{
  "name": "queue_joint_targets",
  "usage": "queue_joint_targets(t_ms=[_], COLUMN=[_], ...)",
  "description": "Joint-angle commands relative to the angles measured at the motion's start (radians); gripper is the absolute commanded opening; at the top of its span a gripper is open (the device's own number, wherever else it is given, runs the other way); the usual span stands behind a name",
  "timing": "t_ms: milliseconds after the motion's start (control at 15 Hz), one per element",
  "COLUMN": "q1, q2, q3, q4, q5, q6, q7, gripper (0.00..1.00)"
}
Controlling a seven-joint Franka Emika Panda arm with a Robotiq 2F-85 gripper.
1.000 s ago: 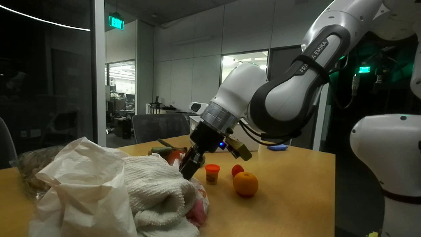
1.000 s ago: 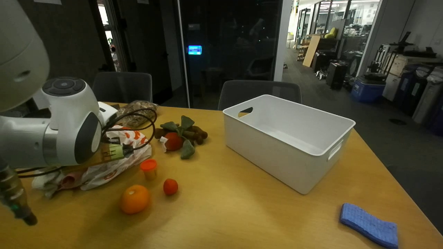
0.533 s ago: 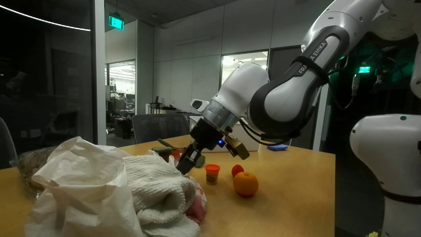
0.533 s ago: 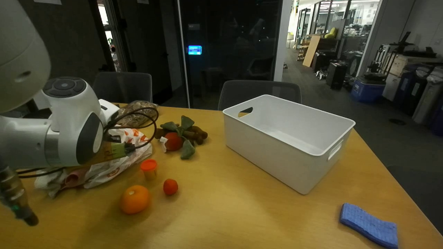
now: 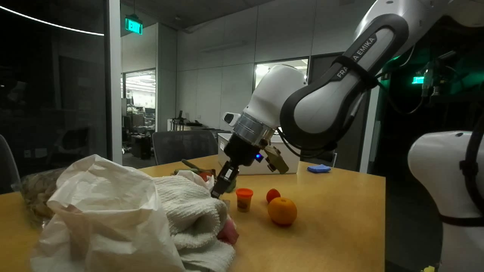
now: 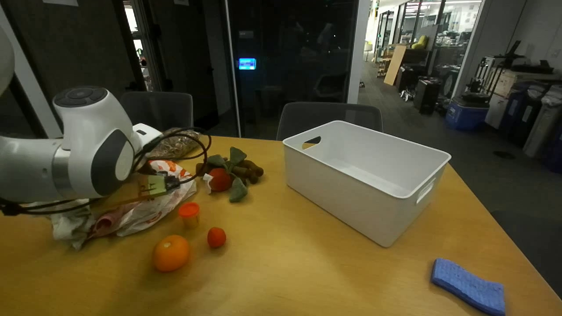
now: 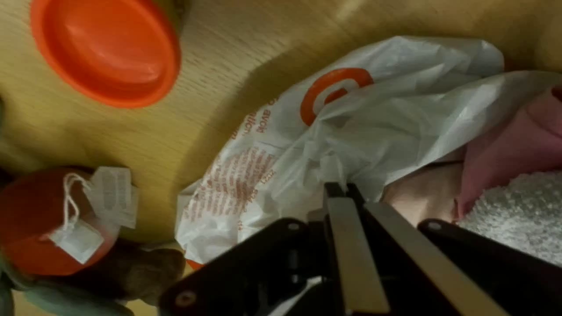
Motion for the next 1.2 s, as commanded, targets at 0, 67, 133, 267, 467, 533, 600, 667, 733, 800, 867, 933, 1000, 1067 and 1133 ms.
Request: queue_joint_targets(t_ms=[0, 67, 133, 267, 467, 533, 600, 667, 733, 800, 867, 933, 1000, 1067, 1133], q1=[-0.188, -0.221, -0.235, -0.386, -0.517, -0.549, -0.578, -0.607, -0.629, -0.654, -0.672, -0.686, -0.699, -0.709, -0.719], q2=[-0.009, -0.039, -0.07, -0.116, -0.213, -0.24, -0.263, -0.291, -0.313, -0.336, -0.356, -0.366, -0.373, -0.375, -0.376], q3=[0.182, 0.22, 0.247, 0.443, 0.642, 0.689, 0.729, 0.761, 0.784, 0.806, 0.819, 0.828, 0.83, 0.831, 0.829], q4=[0.068, 0.078, 0.087, 0.088, 0.096, 0.103, 0.115, 0.123, 0.13, 0.138, 0.147, 0.152, 0.16, 0.168, 0.177], q5=[-0.142, -0.191, -0.218, -0.098, 0.101, 0.148, 0.189, 0.217, 0.244, 0.26, 0.278, 0.29, 0.302, 0.308, 0.319], q6=[-0.205, -0.268, -0.331, -0.43, -0.544, -0.578, -0.61, -0.632, -0.646, -0.658, -0.671, -0.674, -0.688, -0.704, -0.724], q7=[0.169, 0.211, 0.238, 0.159, 0.05, 0.026, 0.006, -0.01, -0.026, -0.038, -0.052, -0.061, -0.074, -0.089, -0.097], gripper=[0.06, 0.06, 0.07, 0.06, 0.06, 0.06, 0.06, 0.06, 0.06, 0.06, 0.06, 0.06, 0.06, 0.12, 0.31])
